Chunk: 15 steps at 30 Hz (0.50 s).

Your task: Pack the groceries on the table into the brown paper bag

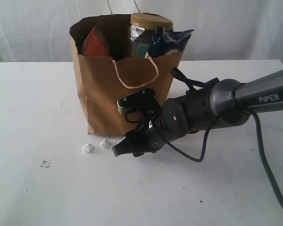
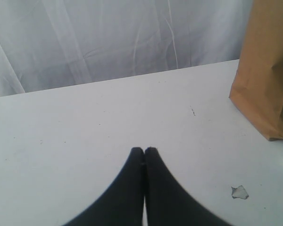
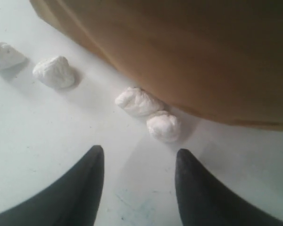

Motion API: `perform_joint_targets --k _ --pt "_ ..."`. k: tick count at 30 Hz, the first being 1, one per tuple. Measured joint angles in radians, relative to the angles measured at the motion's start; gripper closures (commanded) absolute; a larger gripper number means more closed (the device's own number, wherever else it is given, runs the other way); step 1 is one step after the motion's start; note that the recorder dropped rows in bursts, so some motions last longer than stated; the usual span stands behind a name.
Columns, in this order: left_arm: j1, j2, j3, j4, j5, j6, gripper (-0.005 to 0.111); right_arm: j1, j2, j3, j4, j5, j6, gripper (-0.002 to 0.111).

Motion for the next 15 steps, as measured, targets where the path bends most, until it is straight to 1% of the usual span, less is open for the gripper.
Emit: perform_joint_targets --k 6,15 --pt "0.0 0.0 0.0 0.0 0.0 0.0 0.107 -0.029 0.005 0.0 0.0 -0.007 -0.016 0.064" --pt "0.0 0.0 0.0 0.0 0.0 0.0 0.107 -0.034 0.04 -0.023 0.0 -0.049 -0.026 0.064"
